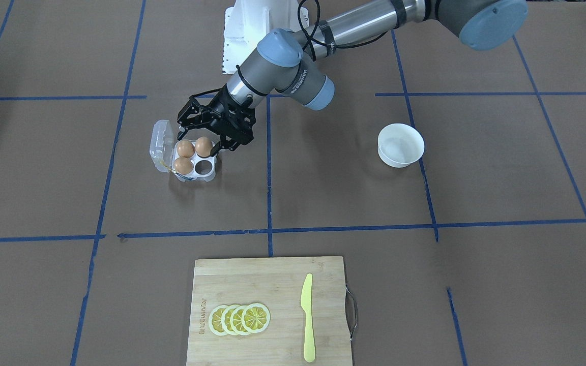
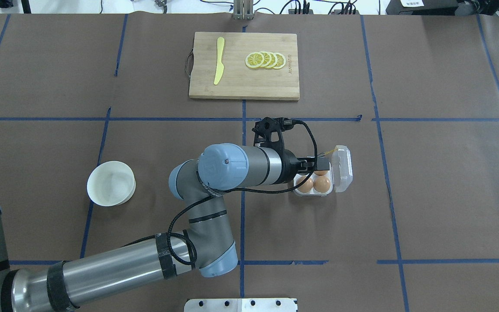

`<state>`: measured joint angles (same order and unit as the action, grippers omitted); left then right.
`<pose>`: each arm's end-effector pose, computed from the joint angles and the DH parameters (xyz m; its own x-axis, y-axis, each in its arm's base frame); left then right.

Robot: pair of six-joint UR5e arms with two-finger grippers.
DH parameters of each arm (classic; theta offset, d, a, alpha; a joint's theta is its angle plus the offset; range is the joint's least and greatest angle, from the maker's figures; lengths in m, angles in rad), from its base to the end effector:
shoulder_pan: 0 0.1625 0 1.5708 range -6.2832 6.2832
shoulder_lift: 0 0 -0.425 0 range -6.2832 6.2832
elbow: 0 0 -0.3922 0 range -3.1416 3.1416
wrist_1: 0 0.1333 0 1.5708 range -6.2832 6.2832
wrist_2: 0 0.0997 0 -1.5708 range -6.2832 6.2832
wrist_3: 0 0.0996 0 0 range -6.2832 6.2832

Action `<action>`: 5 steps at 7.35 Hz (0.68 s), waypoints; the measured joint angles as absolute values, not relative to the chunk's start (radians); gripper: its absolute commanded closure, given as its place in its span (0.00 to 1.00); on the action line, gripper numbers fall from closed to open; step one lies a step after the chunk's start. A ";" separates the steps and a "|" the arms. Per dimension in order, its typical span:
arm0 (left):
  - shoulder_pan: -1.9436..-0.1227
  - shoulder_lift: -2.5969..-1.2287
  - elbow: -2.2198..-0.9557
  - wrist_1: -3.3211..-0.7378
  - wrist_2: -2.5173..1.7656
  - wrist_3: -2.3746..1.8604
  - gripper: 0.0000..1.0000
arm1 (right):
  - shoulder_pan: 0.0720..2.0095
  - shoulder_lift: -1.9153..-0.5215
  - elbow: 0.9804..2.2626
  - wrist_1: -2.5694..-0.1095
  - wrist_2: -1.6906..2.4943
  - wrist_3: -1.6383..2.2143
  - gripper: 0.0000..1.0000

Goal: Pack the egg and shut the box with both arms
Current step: 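Lower the egg into an empty carton slot and open the left gripper, then withdraw the left arm away while the right arm reaches toward the carton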

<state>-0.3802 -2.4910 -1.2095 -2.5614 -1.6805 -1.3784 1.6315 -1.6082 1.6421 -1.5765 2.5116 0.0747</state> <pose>0.6713 -0.4001 0.1144 0.0705 0.1765 -0.9818 0.2585 0.9474 0.1889 0.0817 -0.4733 0.6298 0.5833 0.0874 0.8076 -0.1045 0.9940 -0.0322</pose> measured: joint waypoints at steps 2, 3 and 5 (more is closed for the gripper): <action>-0.422 -2.478 -1.240 -2.499 -1.708 -1.370 0.00 | 1.594 -1.603 1.701 -1.573 2.509 0.176 0.00; -0.453 -2.461 -1.282 -2.434 -1.750 -1.367 0.00 | 1.544 -1.601 1.746 -1.557 2.503 0.261 0.00; -0.538 -2.384 -1.434 -2.267 -1.885 -1.320 0.00 | 1.383 -1.599 1.813 -1.393 2.460 0.551 0.05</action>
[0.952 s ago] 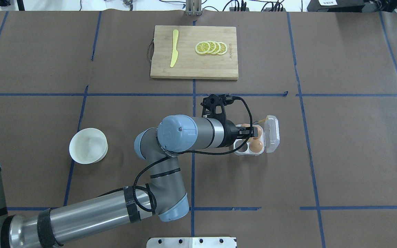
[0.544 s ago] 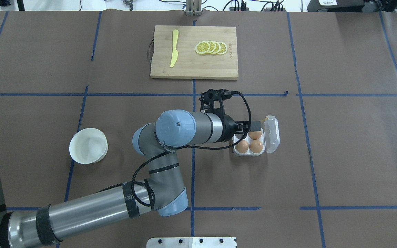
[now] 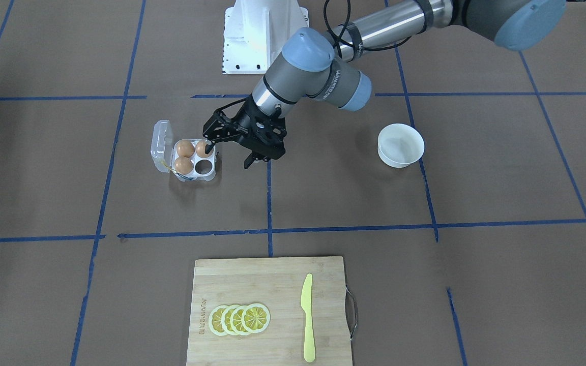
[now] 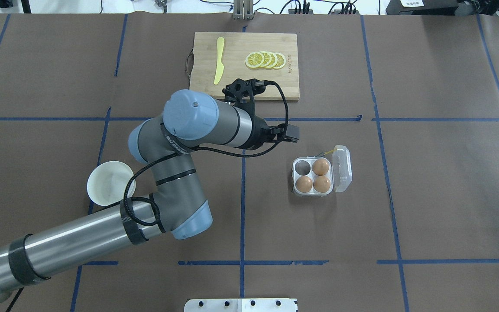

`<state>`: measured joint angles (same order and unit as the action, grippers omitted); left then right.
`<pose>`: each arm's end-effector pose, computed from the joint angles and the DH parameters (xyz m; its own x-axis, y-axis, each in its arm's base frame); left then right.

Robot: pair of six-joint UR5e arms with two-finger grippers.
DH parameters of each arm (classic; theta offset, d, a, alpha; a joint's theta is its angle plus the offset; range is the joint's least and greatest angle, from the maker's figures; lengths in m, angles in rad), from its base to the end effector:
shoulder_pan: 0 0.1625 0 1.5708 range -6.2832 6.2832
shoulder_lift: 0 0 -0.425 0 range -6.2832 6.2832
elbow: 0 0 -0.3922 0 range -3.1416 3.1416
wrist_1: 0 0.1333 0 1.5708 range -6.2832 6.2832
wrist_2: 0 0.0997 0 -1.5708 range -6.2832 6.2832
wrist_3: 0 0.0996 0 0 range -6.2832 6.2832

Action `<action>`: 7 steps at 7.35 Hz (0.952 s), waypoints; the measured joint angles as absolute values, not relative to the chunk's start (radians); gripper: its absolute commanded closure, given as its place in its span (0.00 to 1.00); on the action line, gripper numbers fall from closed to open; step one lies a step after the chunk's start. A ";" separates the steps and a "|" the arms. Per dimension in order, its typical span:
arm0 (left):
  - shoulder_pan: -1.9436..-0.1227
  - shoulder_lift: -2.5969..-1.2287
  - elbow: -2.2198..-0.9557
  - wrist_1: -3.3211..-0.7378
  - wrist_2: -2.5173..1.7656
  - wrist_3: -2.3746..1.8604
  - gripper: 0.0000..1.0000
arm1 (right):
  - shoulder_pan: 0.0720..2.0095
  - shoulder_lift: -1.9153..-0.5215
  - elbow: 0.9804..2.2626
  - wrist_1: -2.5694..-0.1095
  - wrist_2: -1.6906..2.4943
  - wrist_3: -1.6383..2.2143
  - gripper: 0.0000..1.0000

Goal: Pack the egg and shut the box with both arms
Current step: 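Withdraw the left arm away while the right arm reaches toward the carton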

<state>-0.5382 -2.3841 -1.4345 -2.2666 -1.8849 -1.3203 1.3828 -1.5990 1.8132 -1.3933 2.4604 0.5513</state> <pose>0.5717 -0.4607 0.1297 0.2200 0.1432 -0.9649 0.1784 0.9666 0.1842 -0.0361 -0.4892 0.5239 0.5702 0.1272 0.8116 -0.1479 0.9877 -0.0509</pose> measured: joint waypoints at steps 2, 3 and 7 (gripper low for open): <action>-0.641 -2.276 -1.626 -2.071 -1.987 -1.224 0.00 | 1.202 -1.599 1.828 -1.118 2.379 0.895 0.99; -0.706 -2.230 -1.711 -1.967 -2.024 -1.161 0.00 | 1.120 -1.598 1.830 -1.004 2.356 1.019 1.00; -0.934 -2.145 -1.854 -1.736 -2.084 -0.940 0.00 | 0.897 -1.555 1.858 -0.899 2.344 1.121 1.00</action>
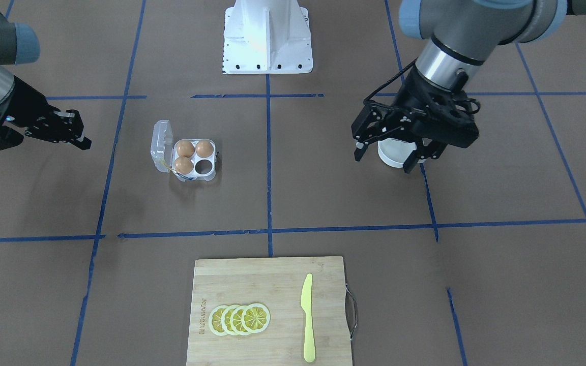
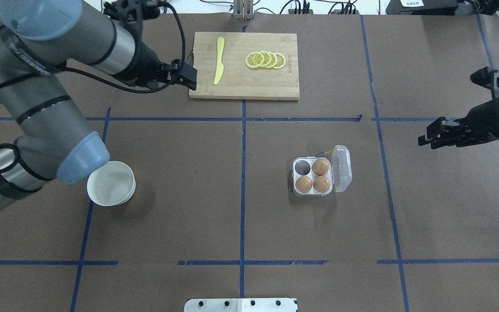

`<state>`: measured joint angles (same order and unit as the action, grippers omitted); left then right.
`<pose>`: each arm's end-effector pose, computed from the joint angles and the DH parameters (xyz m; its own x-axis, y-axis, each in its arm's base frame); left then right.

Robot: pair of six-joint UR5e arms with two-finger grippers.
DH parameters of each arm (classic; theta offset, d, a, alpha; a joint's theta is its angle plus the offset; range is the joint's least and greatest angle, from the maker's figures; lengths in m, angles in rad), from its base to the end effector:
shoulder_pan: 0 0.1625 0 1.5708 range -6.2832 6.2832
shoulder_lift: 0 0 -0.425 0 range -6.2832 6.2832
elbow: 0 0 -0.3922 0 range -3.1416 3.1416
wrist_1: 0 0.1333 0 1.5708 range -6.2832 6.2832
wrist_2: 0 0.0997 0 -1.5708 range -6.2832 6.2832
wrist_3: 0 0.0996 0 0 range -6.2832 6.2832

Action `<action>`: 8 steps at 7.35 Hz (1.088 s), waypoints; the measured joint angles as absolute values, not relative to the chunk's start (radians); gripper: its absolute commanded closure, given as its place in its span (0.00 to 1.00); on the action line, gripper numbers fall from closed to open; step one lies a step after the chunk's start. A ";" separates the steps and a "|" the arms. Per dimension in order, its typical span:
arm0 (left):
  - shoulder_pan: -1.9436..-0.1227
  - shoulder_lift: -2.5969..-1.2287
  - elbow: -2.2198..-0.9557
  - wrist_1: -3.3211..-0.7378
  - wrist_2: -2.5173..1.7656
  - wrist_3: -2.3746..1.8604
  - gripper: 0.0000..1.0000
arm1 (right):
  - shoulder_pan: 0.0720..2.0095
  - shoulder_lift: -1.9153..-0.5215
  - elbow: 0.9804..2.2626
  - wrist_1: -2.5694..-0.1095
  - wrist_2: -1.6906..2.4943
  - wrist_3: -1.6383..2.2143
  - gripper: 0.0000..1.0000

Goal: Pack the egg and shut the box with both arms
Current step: 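Withdraw the left arm away while the right arm reaches toward the carton, then push the clear carton lid down over the eggs with the right gripper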

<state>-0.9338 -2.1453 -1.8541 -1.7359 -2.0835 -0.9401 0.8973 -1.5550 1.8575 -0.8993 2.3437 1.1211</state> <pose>0.2970 -0.5434 0.1827 0.5165 0.1660 -0.8401 0.1819 0.9374 0.2970 -0.2596 -0.4276 0.4282 0.4023 0.0053 0.9155 -0.0272 0.9996 0.0062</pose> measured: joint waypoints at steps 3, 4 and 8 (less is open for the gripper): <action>-0.984 -2.123 -1.858 -1.729 -2.099 -0.872 0.00 | 0.764 -1.444 1.837 -0.920 2.283 1.123 1.00; -0.988 -2.109 -1.857 -1.732 -2.100 -0.851 0.00 | 0.731 -1.360 1.807 -0.961 2.259 1.124 1.00; -1.004 -2.045 -1.855 -1.742 -2.103 -0.768 0.00 | 0.630 -1.034 1.700 -1.108 2.156 1.219 0.01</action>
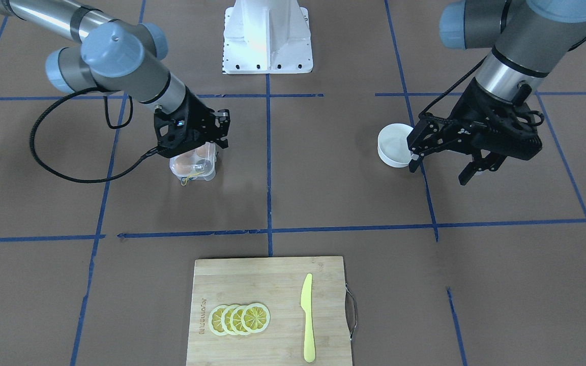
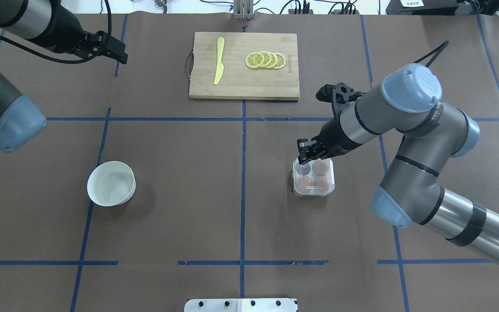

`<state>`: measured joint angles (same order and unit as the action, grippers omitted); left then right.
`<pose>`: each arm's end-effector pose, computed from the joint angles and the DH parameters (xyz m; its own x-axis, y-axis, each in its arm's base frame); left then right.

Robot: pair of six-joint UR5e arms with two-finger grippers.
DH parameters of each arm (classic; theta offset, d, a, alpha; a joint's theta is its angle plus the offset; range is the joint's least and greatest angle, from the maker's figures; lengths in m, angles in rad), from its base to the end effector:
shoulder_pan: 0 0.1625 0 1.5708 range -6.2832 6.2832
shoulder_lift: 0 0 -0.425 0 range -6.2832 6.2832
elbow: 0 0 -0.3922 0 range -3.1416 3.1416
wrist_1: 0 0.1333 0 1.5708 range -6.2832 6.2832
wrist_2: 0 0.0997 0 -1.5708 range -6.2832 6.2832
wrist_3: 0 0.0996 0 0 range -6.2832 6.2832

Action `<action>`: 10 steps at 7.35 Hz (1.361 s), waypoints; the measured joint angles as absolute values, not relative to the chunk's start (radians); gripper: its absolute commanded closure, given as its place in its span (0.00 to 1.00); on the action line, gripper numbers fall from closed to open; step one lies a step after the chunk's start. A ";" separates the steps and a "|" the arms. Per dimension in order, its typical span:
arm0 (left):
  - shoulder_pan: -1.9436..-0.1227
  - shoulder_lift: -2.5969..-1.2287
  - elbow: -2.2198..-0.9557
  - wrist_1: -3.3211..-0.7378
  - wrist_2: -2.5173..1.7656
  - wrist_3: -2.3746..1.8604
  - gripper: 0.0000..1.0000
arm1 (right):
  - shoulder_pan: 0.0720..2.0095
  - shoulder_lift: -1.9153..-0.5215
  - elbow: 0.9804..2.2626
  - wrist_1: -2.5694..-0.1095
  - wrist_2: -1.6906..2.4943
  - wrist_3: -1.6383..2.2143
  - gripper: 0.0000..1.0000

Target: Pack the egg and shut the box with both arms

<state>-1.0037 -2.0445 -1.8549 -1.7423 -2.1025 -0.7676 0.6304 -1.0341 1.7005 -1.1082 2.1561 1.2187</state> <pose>0.2563 -0.5566 0.2426 0.5893 0.2293 -0.7747 0.1220 0.9226 0.3659 -0.4735 -0.4424 0.2307 0.3545 -0.0972 0.9300 0.0366 0.9953 0.0900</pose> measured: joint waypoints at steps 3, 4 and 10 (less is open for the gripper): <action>-1.037 -1.952 -1.852 -1.741 -2.103 -0.652 0.00 | 0.629 -0.959 1.763 -1.261 2.073 1.315 0.00; -1.062 -1.918 -1.848 -1.741 -2.102 -0.588 0.00 | 0.661 -0.964 1.810 -1.366 2.058 1.309 0.00; -1.309 -1.761 -1.778 -1.717 -2.132 -0.171 0.00 | 0.958 -1.231 1.905 -1.710 2.071 0.604 0.00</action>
